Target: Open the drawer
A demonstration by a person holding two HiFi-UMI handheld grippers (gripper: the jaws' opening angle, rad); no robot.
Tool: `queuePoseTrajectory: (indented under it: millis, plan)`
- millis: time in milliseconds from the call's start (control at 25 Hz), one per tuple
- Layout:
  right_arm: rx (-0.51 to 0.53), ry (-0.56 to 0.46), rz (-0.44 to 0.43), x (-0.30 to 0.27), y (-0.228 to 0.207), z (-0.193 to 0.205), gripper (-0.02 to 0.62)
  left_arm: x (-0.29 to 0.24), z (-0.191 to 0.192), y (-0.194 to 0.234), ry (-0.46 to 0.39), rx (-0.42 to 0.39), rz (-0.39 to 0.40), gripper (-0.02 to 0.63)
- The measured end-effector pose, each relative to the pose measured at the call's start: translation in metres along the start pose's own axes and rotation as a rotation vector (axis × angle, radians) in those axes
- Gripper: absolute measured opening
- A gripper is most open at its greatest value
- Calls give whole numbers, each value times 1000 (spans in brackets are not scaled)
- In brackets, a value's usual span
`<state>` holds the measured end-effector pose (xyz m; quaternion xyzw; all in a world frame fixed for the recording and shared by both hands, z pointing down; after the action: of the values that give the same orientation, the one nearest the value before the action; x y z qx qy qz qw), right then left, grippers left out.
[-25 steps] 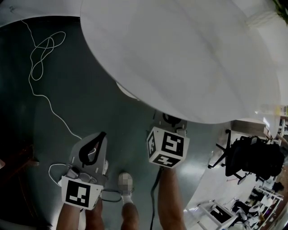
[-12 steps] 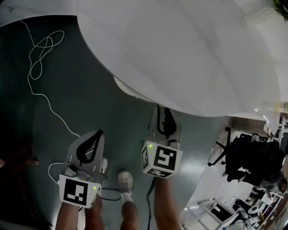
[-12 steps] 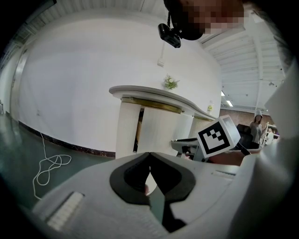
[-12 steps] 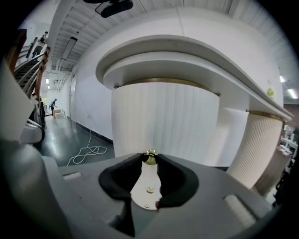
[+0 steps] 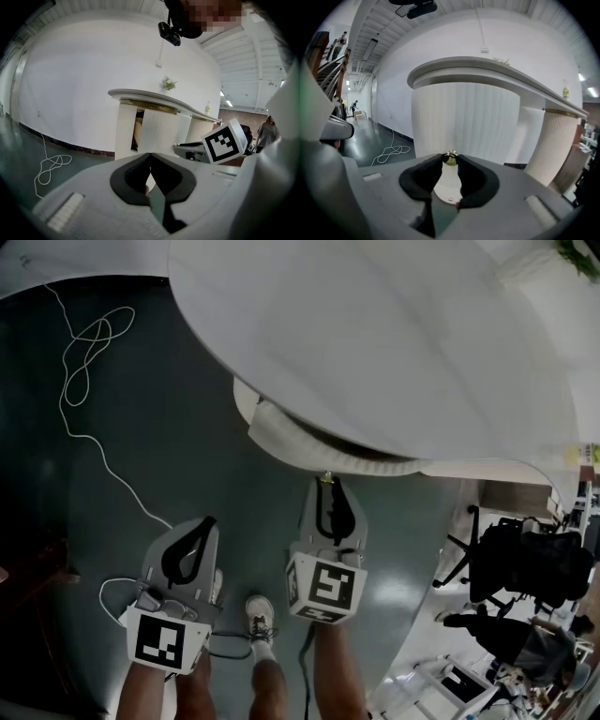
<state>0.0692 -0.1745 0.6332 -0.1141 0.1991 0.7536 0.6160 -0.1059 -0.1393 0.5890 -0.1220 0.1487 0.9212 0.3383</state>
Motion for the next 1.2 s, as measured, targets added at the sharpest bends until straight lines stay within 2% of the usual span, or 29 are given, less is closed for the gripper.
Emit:
queuePoseTrajectory:
  millis: [360, 1200]
  plan:
    - [-3, 9, -1, 39, 2, 20, 107, 12, 2, -17, 6, -15, 8, 11]
    - [9, 45, -18, 122, 8, 60, 109, 42, 14, -61, 82, -34, 23, 11]
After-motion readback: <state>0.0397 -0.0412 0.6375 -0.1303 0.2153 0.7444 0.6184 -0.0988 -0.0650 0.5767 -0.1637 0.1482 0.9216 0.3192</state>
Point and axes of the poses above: the fingertips, and each gripper's own axes: x backward along the fingers, y to its left, z out of its underside, the point moved 1 cm from there along x, backward along the fingers, and after that the axes turned 11 degrees about z, right-handed, at the moved point
